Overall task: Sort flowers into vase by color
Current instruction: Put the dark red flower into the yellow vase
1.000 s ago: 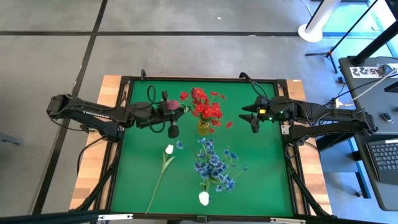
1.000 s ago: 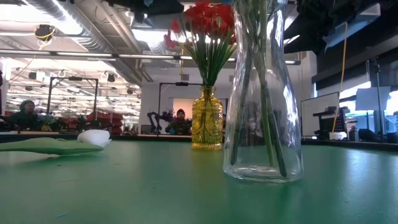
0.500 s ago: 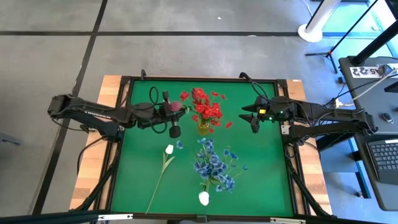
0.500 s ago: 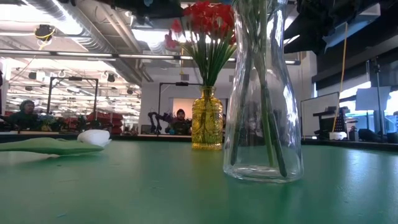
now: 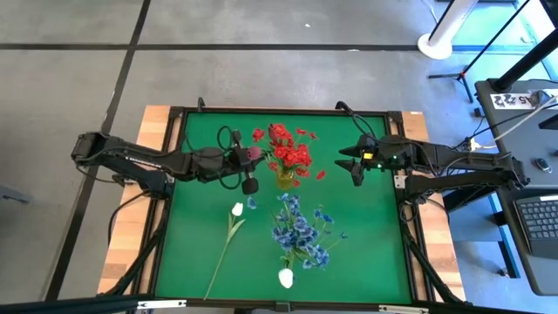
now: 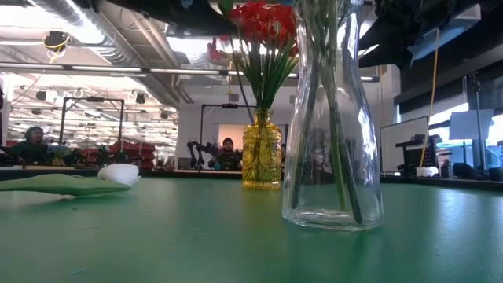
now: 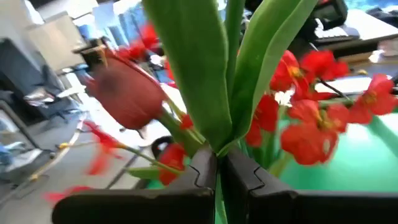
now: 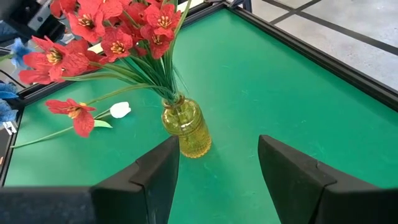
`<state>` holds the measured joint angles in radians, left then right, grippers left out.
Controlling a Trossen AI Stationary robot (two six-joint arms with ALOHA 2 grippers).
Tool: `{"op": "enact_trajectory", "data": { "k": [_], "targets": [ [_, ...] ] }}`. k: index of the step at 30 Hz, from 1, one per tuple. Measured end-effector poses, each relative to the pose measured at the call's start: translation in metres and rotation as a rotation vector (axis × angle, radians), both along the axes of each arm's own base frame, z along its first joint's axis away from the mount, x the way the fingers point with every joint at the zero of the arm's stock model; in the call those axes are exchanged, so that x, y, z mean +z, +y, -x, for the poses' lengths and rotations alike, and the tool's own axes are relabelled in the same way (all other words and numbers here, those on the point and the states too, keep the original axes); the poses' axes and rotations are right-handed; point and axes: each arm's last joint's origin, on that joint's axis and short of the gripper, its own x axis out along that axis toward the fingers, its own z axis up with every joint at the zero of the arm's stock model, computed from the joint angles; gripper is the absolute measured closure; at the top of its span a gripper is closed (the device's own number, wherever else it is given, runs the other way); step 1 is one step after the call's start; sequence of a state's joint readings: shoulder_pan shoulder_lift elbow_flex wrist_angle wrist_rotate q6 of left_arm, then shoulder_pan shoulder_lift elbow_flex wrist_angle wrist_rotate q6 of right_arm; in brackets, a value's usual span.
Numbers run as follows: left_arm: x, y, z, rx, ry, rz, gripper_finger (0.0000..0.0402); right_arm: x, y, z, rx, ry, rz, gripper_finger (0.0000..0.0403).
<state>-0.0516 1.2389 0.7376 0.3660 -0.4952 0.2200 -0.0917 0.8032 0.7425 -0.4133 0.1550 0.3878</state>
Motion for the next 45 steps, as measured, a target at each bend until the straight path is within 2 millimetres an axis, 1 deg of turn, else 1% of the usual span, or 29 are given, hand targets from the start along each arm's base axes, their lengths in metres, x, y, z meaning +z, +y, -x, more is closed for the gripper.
{"op": "enact_trajectory", "data": {
  "k": [7,11,15,22,28,39,45],
  "targets": [
    [0.019,-0.007,0.016,-0.021,-0.073,0.018,0.0401,-0.001,0.000,0.000,0.001,0.007,0.001,0.0185],
    [0.024,-0.013,0.019,-0.100,-0.108,0.048,0.0401,0.000,0.000,0.000,0.002,0.006,0.002,0.0185],
    [0.024,-0.015,0.019,-0.128,-0.112,0.065,0.0401,0.000,0.000,0.000,0.002,0.006,0.002,0.0185],
    [0.022,-0.011,0.018,-0.107,-0.105,0.075,0.0401,0.000,0.000,0.000,0.002,0.005,0.003,0.0185],
    [0.021,-0.005,0.018,-0.054,-0.091,0.058,0.0401,0.000,0.000,0.000,0.002,0.005,0.003,0.0185],
    [0.021,-0.005,0.018,-0.054,-0.091,0.061,0.0401,0.000,0.000,0.000,0.010,0.009,0.018,0.0185],
    [0.018,-0.005,0.012,-0.055,-0.107,0.065,0.0401,0.000,0.000,0.000,0.010,0.008,0.018,0.0185]
  ]
}}
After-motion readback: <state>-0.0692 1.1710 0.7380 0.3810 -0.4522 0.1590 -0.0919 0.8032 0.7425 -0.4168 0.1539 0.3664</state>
